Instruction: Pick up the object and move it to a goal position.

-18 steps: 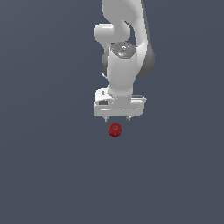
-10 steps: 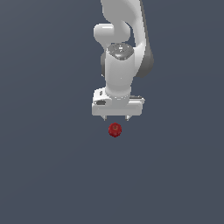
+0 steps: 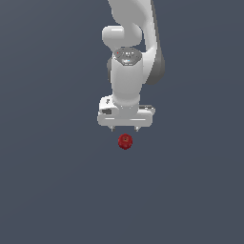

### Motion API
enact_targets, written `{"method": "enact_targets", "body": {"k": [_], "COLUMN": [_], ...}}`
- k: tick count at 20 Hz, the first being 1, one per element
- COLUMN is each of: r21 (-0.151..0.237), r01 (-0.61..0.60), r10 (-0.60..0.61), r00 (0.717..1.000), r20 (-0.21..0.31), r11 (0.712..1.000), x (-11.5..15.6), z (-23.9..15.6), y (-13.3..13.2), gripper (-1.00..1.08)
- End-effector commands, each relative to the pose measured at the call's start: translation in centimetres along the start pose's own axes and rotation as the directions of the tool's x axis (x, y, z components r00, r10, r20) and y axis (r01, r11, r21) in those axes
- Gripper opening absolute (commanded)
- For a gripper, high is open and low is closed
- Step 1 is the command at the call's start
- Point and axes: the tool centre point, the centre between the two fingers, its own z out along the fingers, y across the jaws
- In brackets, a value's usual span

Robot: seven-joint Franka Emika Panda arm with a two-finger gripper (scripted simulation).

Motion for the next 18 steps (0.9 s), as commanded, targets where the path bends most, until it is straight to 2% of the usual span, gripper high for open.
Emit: {"method": "enact_targets", "body": {"k": [1,11,18], "r21": [0.001,0.005,0.004], "r01": [-0.009,-0.104,-0.122], "r10": [0.009,0.104,0.121], "r00": [1.000,0.993,0.991], "r20": [0.005,0.047,0.056], "r11": [1.000,0.995,0.993], "x": [-0.2,-2.6,-3.2], "z": [0.8,7.7,9.0], "y": [-0.1,-0.6,-0.7], "gripper": [1.00,1.00,1.00]}}
